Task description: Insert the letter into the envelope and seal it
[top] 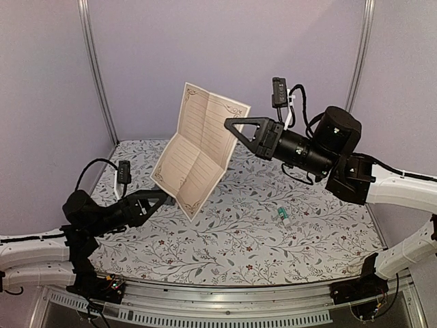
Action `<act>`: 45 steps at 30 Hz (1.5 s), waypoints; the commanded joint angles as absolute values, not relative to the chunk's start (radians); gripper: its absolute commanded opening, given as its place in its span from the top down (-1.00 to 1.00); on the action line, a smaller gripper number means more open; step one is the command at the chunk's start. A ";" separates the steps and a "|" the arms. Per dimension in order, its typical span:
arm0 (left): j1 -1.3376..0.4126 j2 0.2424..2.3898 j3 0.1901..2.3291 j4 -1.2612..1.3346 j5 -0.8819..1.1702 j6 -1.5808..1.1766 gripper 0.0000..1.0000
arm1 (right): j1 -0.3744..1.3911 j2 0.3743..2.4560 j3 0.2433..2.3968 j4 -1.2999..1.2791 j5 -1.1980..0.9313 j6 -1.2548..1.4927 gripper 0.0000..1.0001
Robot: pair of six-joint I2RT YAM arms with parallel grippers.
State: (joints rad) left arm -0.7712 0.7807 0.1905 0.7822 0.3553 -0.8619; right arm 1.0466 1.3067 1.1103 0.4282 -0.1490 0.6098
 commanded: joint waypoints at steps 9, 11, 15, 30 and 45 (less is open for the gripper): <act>-0.741 0.724 0.092 1.022 0.388 -0.959 -0.73 | 1.095 1.344 1.104 0.526 -0.202 0.616 1.00; -0.742 0.732 0.083 1.054 0.390 -0.962 -0.67 | 1.097 1.344 1.100 0.528 -0.209 0.616 1.00; -0.740 0.754 0.065 1.127 0.395 -0.976 -0.59 | 1.102 1.352 1.094 0.537 -0.225 0.624 1.00; -0.740 0.771 0.039 1.217 0.401 -0.999 0.20 | 1.109 1.358 1.029 0.570 -0.223 0.632 1.00; -0.740 0.724 0.046 1.083 0.312 -0.972 0.96 | 1.119 1.368 0.979 0.550 -0.350 0.527 1.00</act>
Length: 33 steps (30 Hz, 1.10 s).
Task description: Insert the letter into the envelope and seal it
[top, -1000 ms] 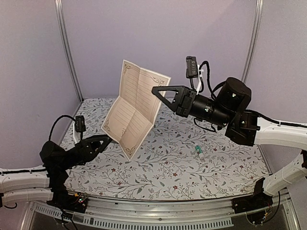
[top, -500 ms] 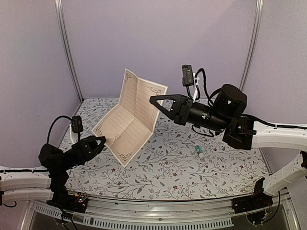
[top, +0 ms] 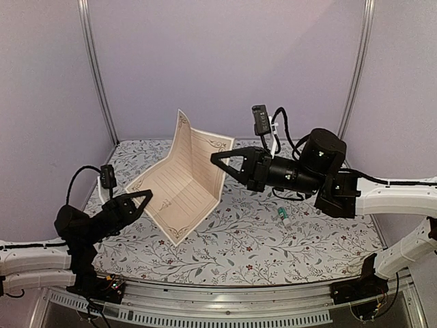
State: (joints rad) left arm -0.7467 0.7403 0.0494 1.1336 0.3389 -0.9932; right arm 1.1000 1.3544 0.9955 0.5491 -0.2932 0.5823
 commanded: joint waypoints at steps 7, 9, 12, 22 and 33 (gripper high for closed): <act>-0.740 0.721 0.075 1.003 0.298 -0.934 1.00 | 1.132 1.378 1.033 0.377 -0.463 0.363 0.37; -0.739 0.720 0.091 0.971 0.301 -0.914 1.00 | 1.134 1.393 1.074 0.291 -0.537 0.306 -0.01; -0.740 0.719 0.109 0.932 0.305 -0.887 1.00 | 1.135 1.442 1.143 0.146 -0.692 0.224 -0.37; -0.741 0.707 0.173 0.787 0.323 -0.759 1.00 | 1.140 1.322 1.123 0.034 -0.593 0.077 -0.51; -0.739 0.720 0.204 0.770 0.430 -0.683 1.00 | 1.101 1.179 1.092 0.002 -0.165 0.166 -0.56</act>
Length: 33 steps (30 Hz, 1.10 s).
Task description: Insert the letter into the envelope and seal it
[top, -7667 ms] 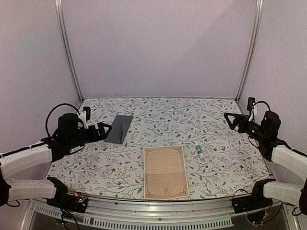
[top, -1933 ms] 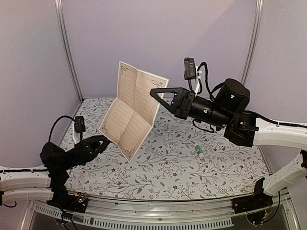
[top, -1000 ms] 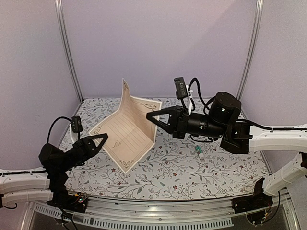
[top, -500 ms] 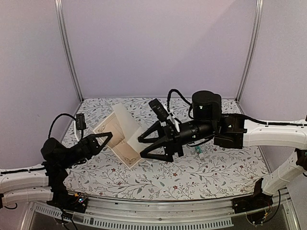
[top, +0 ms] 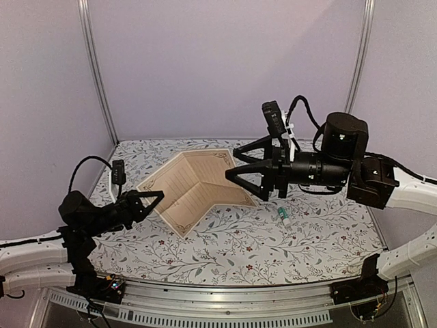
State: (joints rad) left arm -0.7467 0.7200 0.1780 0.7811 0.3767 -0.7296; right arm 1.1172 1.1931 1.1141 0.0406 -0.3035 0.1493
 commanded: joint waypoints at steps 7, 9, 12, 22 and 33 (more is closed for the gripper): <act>-0.741 0.706 0.212 0.758 0.475 -0.661 1.00 | 0.989 1.065 1.039 -0.018 -0.095 0.171 -0.47; -0.740 0.705 0.215 0.758 0.486 -0.657 1.00 | 0.957 1.048 1.029 -0.038 -0.076 0.166 -0.47; -0.739 0.708 0.219 0.757 0.503 -0.654 1.00 | 0.903 1.024 1.012 -0.036 -0.031 0.165 -0.43; -0.749 0.738 0.230 0.789 0.589 -0.652 1.00 | 0.796 1.109 1.003 -0.070 -0.281 0.091 -0.42; -0.761 0.739 0.230 0.819 0.630 -0.661 1.00 | 0.890 1.246 0.967 -0.008 -0.783 -0.007 -0.58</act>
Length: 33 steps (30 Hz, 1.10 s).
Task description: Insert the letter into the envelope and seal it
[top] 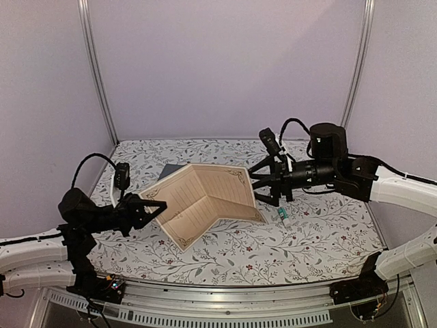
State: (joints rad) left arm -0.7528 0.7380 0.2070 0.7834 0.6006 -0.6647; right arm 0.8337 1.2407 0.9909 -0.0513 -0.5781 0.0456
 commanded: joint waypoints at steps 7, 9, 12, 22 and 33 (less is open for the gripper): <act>-0.771 0.750 0.233 0.833 0.635 -0.662 1.00 | 1.029 1.346 1.016 -0.031 -0.734 -0.080 -0.65; -0.773 0.751 0.233 0.834 0.639 -0.661 1.00 | 1.045 1.381 1.030 -0.017 -0.711 -0.078 -0.67; -0.776 0.754 0.235 0.834 0.640 -0.656 1.00 | 1.054 1.426 1.053 0.016 -0.683 -0.057 -0.67; -0.784 0.757 0.235 0.840 0.643 -0.651 1.00 | 1.061 1.472 1.054 0.176 -0.585 0.077 -0.68; -0.793 0.754 0.235 0.851 0.655 -0.652 1.00 | 1.062 1.404 0.992 0.257 -0.391 0.069 -0.60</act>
